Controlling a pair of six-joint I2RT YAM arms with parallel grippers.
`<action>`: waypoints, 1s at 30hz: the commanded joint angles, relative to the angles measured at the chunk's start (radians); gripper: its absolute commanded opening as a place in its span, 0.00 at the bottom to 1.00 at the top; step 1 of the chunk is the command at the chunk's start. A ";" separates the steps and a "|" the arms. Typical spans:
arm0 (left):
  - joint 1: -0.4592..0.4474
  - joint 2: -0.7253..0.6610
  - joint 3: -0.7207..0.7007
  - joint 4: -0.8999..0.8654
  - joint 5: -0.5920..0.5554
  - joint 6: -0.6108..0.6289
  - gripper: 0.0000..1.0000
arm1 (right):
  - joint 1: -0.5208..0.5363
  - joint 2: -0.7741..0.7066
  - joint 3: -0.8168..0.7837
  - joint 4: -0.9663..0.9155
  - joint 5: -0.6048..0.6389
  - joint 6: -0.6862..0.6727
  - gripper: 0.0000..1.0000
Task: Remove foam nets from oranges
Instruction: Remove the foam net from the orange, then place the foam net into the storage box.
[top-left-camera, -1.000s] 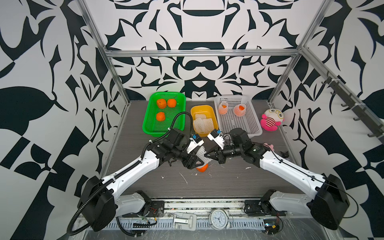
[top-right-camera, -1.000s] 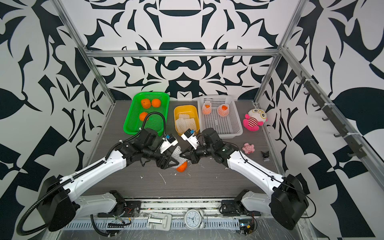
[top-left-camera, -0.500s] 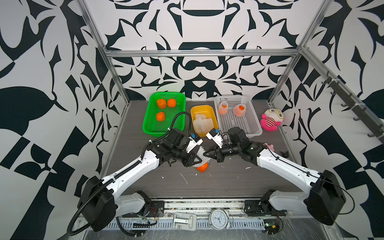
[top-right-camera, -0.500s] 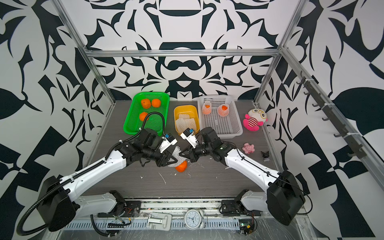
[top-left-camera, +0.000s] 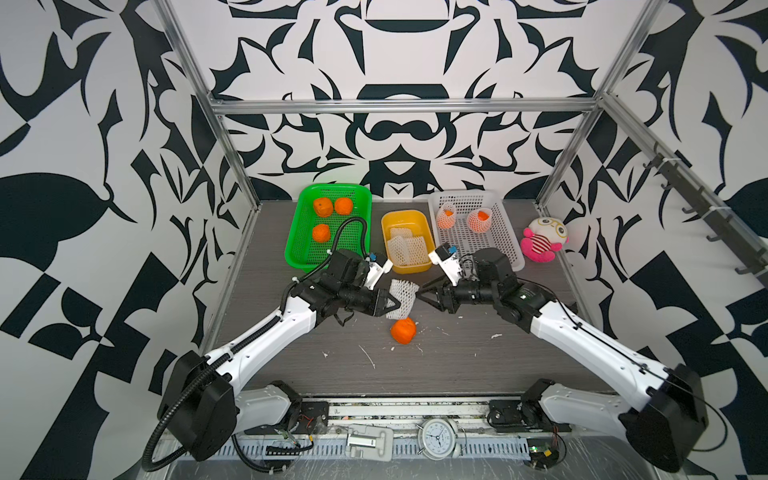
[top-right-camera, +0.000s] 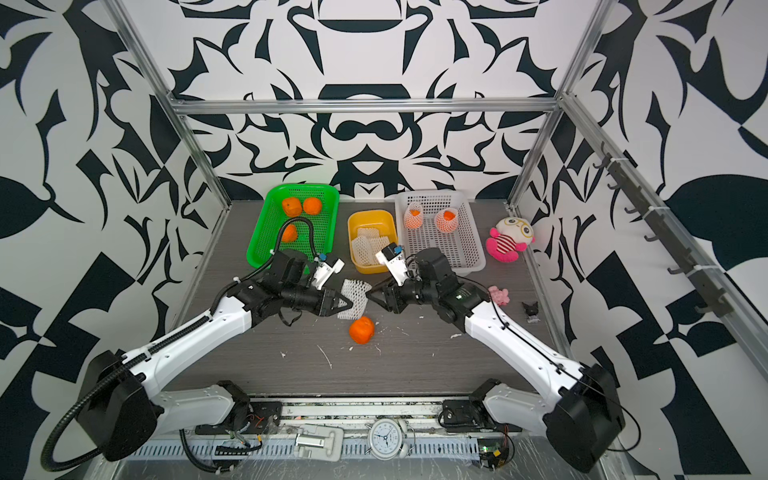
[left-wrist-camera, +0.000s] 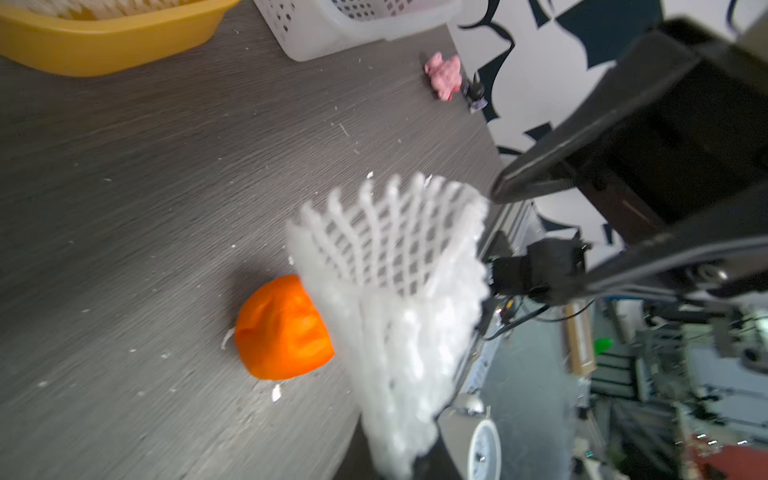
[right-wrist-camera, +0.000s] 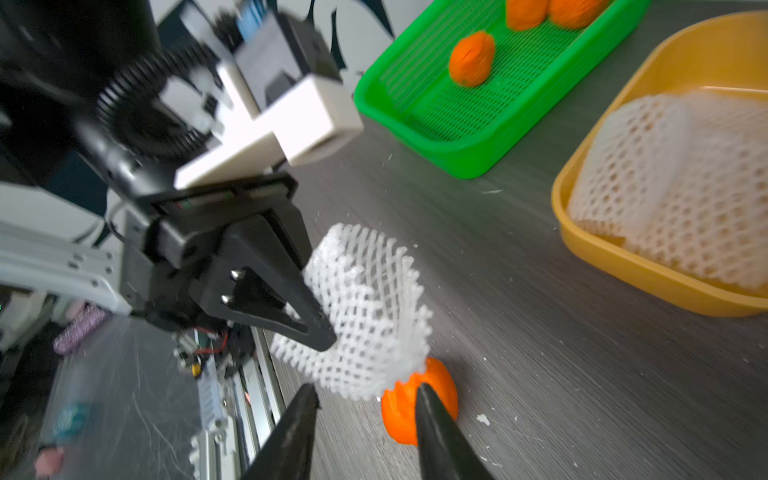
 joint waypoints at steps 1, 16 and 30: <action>0.015 0.051 -0.017 0.166 0.120 -0.214 0.08 | 0.000 -0.088 -0.065 0.124 0.128 0.117 0.51; 0.061 0.142 -0.051 0.512 0.290 -0.487 0.09 | -0.003 -0.070 -0.267 0.528 0.092 0.488 0.78; 0.061 0.125 -0.078 0.530 0.263 -0.462 0.15 | -0.006 0.034 -0.224 0.561 0.080 0.478 0.26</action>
